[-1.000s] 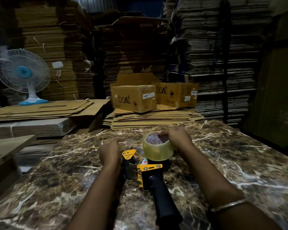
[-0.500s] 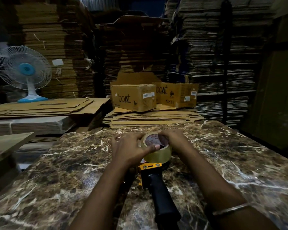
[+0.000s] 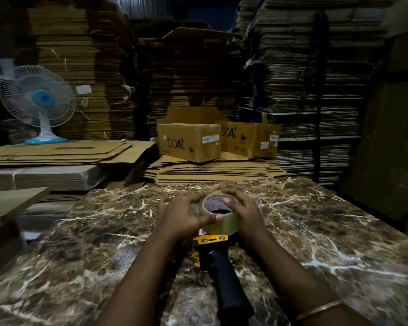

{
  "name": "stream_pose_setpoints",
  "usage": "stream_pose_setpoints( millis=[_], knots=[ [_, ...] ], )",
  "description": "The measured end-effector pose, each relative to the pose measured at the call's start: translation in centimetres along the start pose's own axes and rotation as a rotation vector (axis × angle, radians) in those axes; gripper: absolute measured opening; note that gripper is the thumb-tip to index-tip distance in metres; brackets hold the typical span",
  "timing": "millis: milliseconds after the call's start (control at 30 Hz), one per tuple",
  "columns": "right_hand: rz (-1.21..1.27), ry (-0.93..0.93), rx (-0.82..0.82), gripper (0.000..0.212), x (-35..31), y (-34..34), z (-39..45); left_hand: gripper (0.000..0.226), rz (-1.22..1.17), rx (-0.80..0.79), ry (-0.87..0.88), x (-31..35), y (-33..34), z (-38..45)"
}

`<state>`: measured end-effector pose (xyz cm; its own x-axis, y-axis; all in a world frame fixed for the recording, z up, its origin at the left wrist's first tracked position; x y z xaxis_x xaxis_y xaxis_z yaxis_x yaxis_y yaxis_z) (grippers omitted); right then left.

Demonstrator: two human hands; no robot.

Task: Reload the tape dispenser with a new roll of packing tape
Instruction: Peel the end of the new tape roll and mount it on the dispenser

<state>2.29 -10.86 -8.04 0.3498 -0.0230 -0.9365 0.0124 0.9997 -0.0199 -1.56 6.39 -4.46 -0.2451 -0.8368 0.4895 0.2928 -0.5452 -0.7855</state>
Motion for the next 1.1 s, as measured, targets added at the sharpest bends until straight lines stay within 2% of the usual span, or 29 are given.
stream_pose_setpoints(
  millis=[167, 333, 533, 633, 800, 933, 1100],
  knots=[
    [0.003, 0.017, 0.018, 0.033, 0.6, 0.3, 0.1, 0.089, -0.029, -0.022, -0.042, 0.1, 0.1, 0.4],
    [-0.076, -0.004, -0.019, 0.044, 0.7, 0.2, 0.4, 0.076, -0.036, -0.095, -0.073, -0.2, -0.2, 1.2],
    [-0.171, -0.052, -0.056, 0.054, 0.9, 0.8, 1.1, 0.085, -0.008, -0.211, -0.092, -1.0, 0.2, 1.3],
    [-0.135, -0.049, -0.059, 0.045, 0.9, 0.8, 1.1, 0.084, 0.072, -0.192, -0.045, -0.9, 0.3, 0.8],
    [-0.033, 0.014, -0.082, 0.040, 1.2, 0.4, 0.6, 0.068, 0.109, -0.174, -0.059, -0.1, 0.0, 0.5],
    [-0.023, 0.108, -0.052, 0.036, 3.0, 0.1, 0.3, 0.066, 0.159, -0.203, -0.052, 0.3, 0.5, 0.1],
    [-0.061, 0.135, -0.056, 0.029, 3.4, -0.2, 0.1, 0.068, 0.207, -0.209, -0.042, 0.4, 1.0, 0.1]
  ],
)
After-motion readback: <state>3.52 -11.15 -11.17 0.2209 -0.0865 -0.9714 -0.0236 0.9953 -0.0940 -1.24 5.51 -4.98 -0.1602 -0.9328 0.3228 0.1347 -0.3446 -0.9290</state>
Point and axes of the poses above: each hand's wrist, its own z-axis towards the middle knuckle, its own y-axis out of the palm, x = y × z, the point moved 2 cm from there along z, towards the middle knuckle, and after that the axes turned 2 degrees about z, right-handed, at the moved point
